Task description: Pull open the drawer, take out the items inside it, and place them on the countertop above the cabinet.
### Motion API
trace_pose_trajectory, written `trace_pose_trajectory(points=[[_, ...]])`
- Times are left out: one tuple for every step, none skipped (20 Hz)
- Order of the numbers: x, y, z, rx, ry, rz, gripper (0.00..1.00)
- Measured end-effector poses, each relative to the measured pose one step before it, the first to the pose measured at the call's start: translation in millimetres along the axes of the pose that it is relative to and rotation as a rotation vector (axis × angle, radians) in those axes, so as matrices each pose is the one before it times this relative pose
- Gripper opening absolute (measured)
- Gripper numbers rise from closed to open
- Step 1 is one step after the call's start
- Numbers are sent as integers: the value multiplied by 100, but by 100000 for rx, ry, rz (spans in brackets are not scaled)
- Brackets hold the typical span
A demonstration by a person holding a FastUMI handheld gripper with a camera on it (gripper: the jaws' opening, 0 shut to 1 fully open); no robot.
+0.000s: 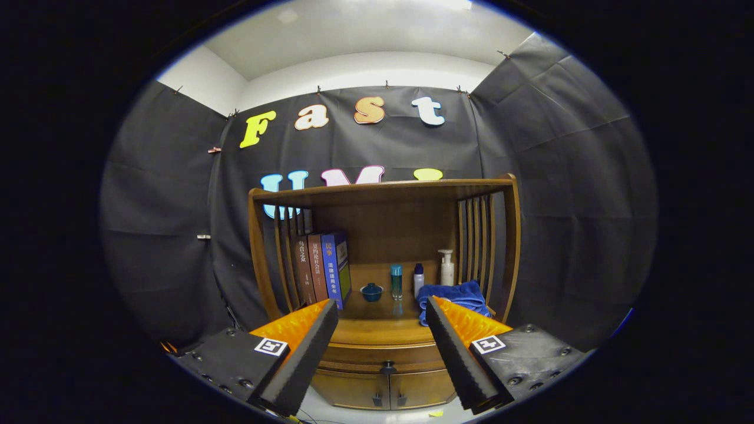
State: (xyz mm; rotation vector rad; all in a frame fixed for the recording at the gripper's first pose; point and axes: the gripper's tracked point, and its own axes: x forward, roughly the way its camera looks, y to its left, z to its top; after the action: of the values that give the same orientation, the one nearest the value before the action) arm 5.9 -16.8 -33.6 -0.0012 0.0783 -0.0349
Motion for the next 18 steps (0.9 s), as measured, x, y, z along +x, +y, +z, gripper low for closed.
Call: trace_pose_trajectory(points=[[200,-40,-455,-83,870,-32,98],[250,-38,-665,30,908,-36,98],[249,-24,-623,274,938,105,98],[293,-36,-704,515,1201,114,98],[346,-139,-934,569,1426,-31,98],[518,-153,-819,449,1551,-119,98],[588,-108,-750,437,1624,-177,98],[705,-96,-671,553,1860,-142,98],[678,-129,-817,743,2113,19,98],[664,-115,-991,633,2254,-220,98],[609,-131,-971,593,2269,-220,99],[636,-182,-1061,527,2226,-76,99],[636,-108,-850,263,2074,-32,99],[682,-108,-988,-228,2079,-194,99],[612,-234,-800,-413,1773,-301,99],[597,-66,-665,-351,1395,90,99],[511,-40,-537,-244,1051,-96,99],[627,62,-545,-285,1018,17,99]])
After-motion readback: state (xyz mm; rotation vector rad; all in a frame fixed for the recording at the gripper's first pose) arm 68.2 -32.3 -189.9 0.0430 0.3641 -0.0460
